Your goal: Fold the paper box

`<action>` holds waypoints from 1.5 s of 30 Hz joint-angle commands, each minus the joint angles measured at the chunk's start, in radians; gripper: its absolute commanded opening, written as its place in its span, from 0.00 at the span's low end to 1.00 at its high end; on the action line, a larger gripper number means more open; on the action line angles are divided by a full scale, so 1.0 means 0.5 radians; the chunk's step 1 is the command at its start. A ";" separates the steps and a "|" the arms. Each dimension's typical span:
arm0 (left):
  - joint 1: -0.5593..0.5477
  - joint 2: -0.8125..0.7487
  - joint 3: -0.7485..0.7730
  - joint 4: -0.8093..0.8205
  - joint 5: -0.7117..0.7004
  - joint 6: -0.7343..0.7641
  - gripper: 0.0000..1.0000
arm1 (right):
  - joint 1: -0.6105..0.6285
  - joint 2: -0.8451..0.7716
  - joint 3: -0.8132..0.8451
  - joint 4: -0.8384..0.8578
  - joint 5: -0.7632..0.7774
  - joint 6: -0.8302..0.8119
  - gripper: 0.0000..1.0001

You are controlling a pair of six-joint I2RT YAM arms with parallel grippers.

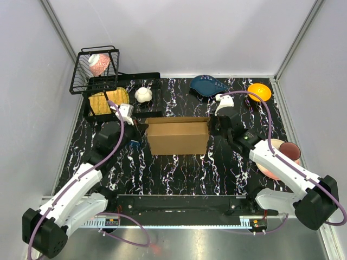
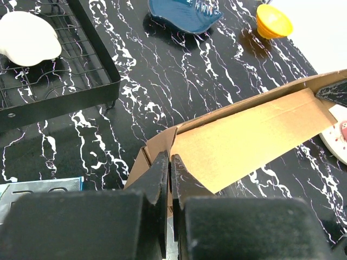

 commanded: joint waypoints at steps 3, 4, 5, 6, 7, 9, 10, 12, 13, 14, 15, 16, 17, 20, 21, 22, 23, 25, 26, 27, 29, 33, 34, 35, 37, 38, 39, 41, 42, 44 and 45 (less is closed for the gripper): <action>-0.166 0.023 -0.141 -0.034 0.052 -0.102 0.00 | 0.045 0.069 -0.093 -0.320 -0.129 0.045 0.00; -0.200 0.026 -0.144 -0.019 0.040 -0.129 0.00 | 0.046 0.072 -0.096 -0.311 -0.132 0.045 0.00; -0.221 0.029 -0.153 0.011 0.031 -0.145 0.00 | 0.046 0.072 -0.096 -0.314 -0.132 0.048 0.00; -0.240 0.038 -0.156 0.015 0.016 -0.154 0.00 | 0.049 0.078 -0.096 -0.314 -0.135 0.048 0.00; -0.294 0.051 -0.156 0.015 -0.003 -0.169 0.00 | 0.049 0.084 -0.096 -0.311 -0.135 0.051 0.00; -0.344 0.090 -0.163 0.015 -0.061 -0.179 0.00 | 0.052 0.087 -0.103 -0.308 -0.138 0.054 0.00; -0.384 0.106 -0.163 0.054 -0.073 -0.191 0.00 | 0.055 0.087 -0.100 -0.308 -0.138 0.057 0.00; -0.418 0.158 -0.175 0.061 -0.125 -0.203 0.00 | 0.058 0.093 -0.103 -0.305 -0.141 0.060 0.00; -0.445 0.176 -0.181 0.064 -0.138 -0.209 0.00 | 0.061 0.093 -0.106 -0.305 -0.141 0.060 0.00; -0.457 0.192 -0.190 0.070 -0.156 -0.215 0.00 | 0.061 0.096 -0.112 -0.305 -0.138 0.060 0.00; -0.470 0.228 -0.193 0.067 -0.190 -0.218 0.00 | 0.061 0.090 -0.115 -0.305 -0.135 0.060 0.00; -0.485 0.247 -0.193 0.064 -0.202 -0.228 0.00 | 0.061 0.090 -0.121 -0.305 -0.135 0.060 0.00; -0.491 0.262 -0.202 0.058 -0.215 -0.231 0.00 | 0.064 0.087 -0.121 -0.305 -0.132 0.060 0.00; -0.501 0.308 -0.212 0.039 -0.300 -0.228 0.00 | 0.067 0.081 -0.130 -0.305 -0.129 0.054 0.00; -0.501 0.315 -0.218 0.030 -0.316 -0.225 0.00 | 0.067 0.081 -0.130 -0.305 -0.129 0.054 0.00; -0.501 0.321 -0.221 0.027 -0.331 -0.225 0.00 | 0.064 0.081 -0.130 -0.305 -0.129 0.054 0.00; -0.501 0.321 -0.224 0.024 -0.353 -0.219 0.00 | 0.067 0.072 -0.133 -0.305 -0.129 0.051 0.00; -0.501 0.312 -0.236 -0.046 -0.383 -0.215 0.00 | 0.064 0.069 -0.136 -0.311 -0.129 0.048 0.00; -0.501 0.299 -0.236 -0.092 -0.429 -0.209 0.00 | 0.067 0.066 -0.136 -0.311 -0.123 0.048 0.00; -0.501 0.296 -0.239 -0.120 -0.454 -0.212 0.00 | 0.067 0.056 -0.139 -0.314 -0.126 0.048 0.00; -0.501 0.296 -0.239 -0.205 -0.524 -0.215 0.00 | 0.064 0.047 -0.142 -0.317 -0.120 0.048 0.00; -0.501 0.296 -0.233 -0.347 -0.626 -0.243 0.00 | 0.067 0.023 -0.152 -0.326 -0.110 0.054 0.00; -0.501 0.299 -0.230 -0.375 -0.647 -0.252 0.00 | 0.067 0.020 -0.152 -0.330 -0.110 0.054 0.00; -0.501 0.305 -0.227 -0.426 -0.678 -0.255 0.00 | 0.064 0.013 -0.152 -0.330 -0.107 0.054 0.00; -0.501 0.315 -0.227 -0.467 -0.705 -0.268 0.00 | 0.067 0.010 -0.146 -0.330 -0.117 0.057 0.00; -0.501 0.327 -0.230 -0.482 -0.706 -0.271 0.00 | 0.067 0.013 -0.146 -0.333 -0.114 0.060 0.00; -0.501 0.339 -0.227 -0.491 -0.703 -0.280 0.00 | 0.067 0.010 -0.142 -0.339 -0.114 0.060 0.00; -0.501 0.379 -0.224 -0.497 -0.684 -0.289 0.00 | 0.067 -0.008 -0.139 -0.345 -0.114 0.073 0.01; -0.501 0.397 -0.218 -0.510 -0.687 -0.298 0.00 | 0.067 -0.014 -0.133 -0.357 -0.126 0.088 0.02; -0.501 0.434 -0.193 -0.537 -0.681 -0.320 0.00 | 0.064 -0.057 -0.100 -0.372 -0.147 0.103 0.11; -0.501 0.443 -0.193 -0.543 -0.681 -0.326 0.00 | 0.067 -0.072 -0.087 -0.388 -0.144 0.122 0.15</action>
